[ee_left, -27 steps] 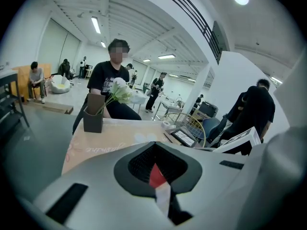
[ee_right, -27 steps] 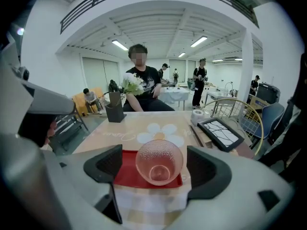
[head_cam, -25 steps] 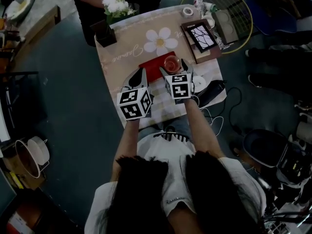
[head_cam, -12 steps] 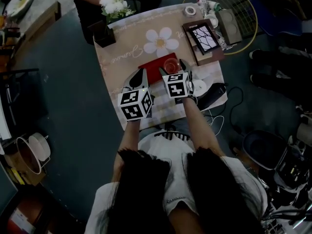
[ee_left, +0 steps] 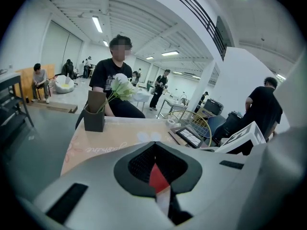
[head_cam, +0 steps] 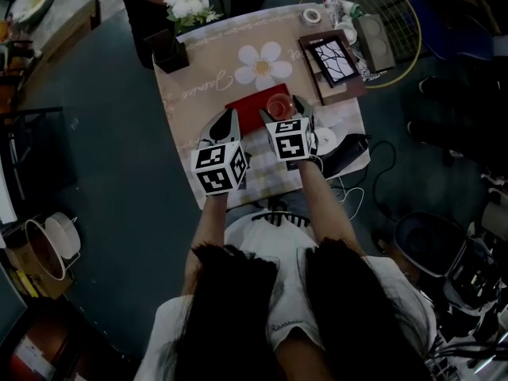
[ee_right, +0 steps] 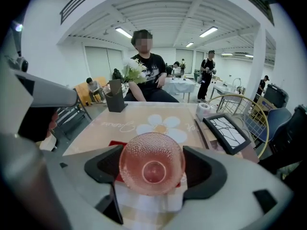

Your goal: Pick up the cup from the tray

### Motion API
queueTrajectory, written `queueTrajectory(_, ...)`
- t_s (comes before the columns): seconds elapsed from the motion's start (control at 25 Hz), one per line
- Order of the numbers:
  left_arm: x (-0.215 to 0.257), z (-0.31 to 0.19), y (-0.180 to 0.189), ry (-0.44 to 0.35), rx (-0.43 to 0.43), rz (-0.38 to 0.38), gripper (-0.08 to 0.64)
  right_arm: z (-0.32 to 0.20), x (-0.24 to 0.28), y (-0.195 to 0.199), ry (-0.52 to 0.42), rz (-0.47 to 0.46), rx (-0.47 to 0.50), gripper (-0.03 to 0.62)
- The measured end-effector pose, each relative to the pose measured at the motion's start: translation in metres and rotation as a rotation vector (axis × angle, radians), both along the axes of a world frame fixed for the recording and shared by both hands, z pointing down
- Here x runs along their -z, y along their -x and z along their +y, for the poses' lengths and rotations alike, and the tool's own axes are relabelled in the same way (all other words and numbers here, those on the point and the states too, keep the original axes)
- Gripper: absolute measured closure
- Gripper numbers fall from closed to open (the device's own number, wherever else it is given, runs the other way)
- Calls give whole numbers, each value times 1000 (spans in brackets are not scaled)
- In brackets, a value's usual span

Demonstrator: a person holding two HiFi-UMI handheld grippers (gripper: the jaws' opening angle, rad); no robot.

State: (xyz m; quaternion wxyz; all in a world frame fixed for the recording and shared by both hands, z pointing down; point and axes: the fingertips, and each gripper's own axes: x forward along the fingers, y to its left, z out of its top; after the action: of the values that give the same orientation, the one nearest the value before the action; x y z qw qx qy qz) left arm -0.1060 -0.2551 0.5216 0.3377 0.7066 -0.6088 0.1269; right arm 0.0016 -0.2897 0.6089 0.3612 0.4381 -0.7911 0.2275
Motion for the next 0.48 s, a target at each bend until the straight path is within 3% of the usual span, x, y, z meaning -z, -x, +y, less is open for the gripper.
queueTrajectory(0.32,0,8,3,-2,-6,5,554,37,25,3,-66,41,60,198)
queueTrajectory(0.48,-5,16,5,13,2,21,554,59,23,8,-47,26,81,198)
